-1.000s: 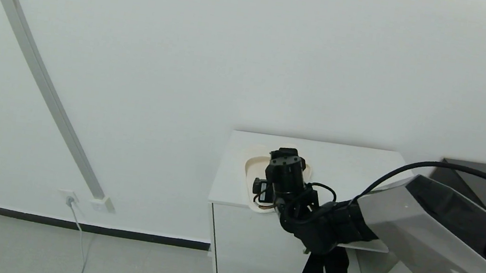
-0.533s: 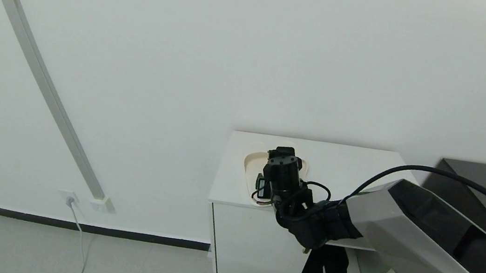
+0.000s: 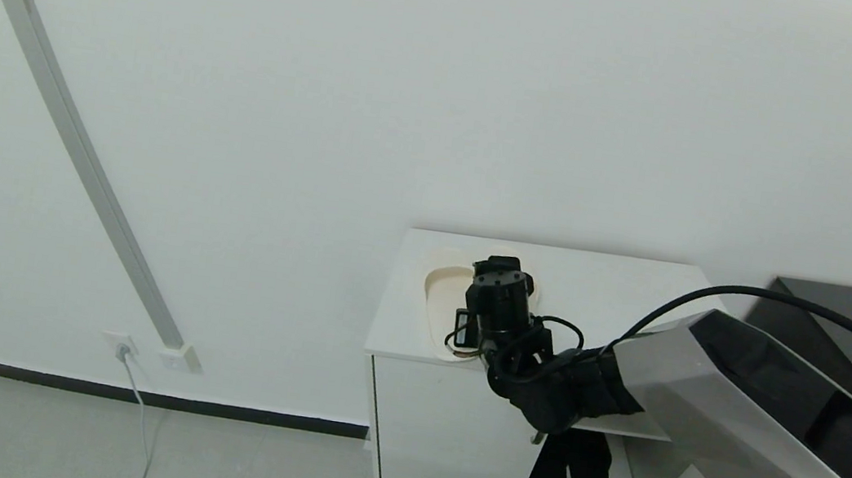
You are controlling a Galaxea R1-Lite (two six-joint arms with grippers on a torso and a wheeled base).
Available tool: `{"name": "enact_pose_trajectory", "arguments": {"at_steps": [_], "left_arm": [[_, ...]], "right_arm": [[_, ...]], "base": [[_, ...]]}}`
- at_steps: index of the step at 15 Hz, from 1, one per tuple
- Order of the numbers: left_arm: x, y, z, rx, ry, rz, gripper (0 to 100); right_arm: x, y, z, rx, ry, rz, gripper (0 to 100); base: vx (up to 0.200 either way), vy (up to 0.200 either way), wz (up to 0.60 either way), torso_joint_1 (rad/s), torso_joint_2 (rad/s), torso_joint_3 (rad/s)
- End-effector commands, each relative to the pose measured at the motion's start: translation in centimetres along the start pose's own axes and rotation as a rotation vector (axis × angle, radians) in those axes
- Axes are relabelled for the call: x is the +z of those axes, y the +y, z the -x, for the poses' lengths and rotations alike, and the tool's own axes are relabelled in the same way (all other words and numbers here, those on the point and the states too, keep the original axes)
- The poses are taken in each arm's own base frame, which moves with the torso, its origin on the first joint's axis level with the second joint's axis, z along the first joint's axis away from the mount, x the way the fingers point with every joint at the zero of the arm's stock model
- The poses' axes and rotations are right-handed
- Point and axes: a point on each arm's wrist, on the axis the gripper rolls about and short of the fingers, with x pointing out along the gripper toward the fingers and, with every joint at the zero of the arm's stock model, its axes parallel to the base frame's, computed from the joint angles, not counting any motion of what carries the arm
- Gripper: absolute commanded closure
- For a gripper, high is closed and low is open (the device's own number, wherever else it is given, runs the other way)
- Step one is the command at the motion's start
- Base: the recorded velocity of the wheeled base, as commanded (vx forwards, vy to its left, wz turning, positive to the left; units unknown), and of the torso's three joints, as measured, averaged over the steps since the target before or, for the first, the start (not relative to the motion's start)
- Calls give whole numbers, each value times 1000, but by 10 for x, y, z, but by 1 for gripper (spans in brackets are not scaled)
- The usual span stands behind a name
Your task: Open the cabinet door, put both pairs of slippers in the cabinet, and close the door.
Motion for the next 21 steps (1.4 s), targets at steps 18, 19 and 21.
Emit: {"name": "enact_pose_trajectory", "arguments": {"at_steps": [18,19,21], "left_arm": [[0,0,0,-1,0,3,100],[0,0,0,2,0,5,100],[0,0,0,2,0,17,100]], "right_arm": [[8,-4,-25,10,-101,40,0],[9,-4,-30,22,-110,34,0],[14,-4,-38,23,-132,20,0]], "base": [[0,0,0,0,0,0],[0,0,0,0,0,0],[0,0,0,0,0,0]]}}
